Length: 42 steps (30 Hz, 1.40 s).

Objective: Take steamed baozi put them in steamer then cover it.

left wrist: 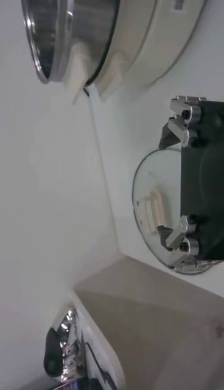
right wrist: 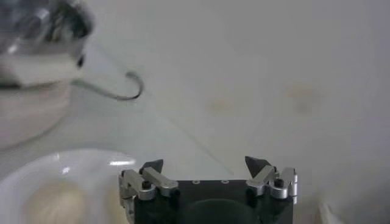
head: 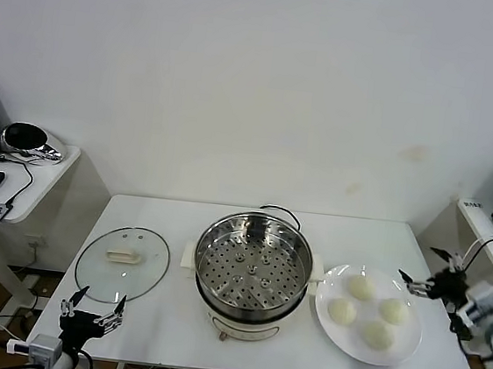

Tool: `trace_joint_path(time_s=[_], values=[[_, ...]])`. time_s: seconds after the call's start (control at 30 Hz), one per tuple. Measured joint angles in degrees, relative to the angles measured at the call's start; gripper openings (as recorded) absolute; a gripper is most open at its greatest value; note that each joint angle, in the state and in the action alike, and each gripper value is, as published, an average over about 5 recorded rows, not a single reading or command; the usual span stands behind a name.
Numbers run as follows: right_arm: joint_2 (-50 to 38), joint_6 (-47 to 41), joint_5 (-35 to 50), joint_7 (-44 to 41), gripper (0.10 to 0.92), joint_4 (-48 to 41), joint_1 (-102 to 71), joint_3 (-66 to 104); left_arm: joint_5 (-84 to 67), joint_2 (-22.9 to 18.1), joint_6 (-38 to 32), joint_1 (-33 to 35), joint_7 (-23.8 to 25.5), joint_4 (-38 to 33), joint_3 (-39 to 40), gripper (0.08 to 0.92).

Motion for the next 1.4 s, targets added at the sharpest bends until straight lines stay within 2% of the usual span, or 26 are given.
trace_joint_path(time_s=[0.27,0.5,0.97,1.4], values=[[-2.9,2.3,-6.2,-10.3,0.823,-8.8,23.6,-26.9,0.0,-0.8,-0.1,1.8,-0.1,-3.0,-0.6,0.823],[-1.8,4.7,-11.0,-15.0,0.823,-16.0,33.8,-40.5,0.1,-1.5,-0.1,2.9,0.0,-4.5,-0.7,0.823],[3.9,6.5,-16.0,-16.6,0.823,-26.6,37.2,-46.9,0.4,-1.5,-0.2,2.7,0.1,-3.8,-0.5,0.823],[8.4,7.1,-18.2,-16.5,0.823,-31.4,37.3,-48.3,0.8,-1.3,-0.2,2.9,0.1,-2.2,-0.7,0.823]])
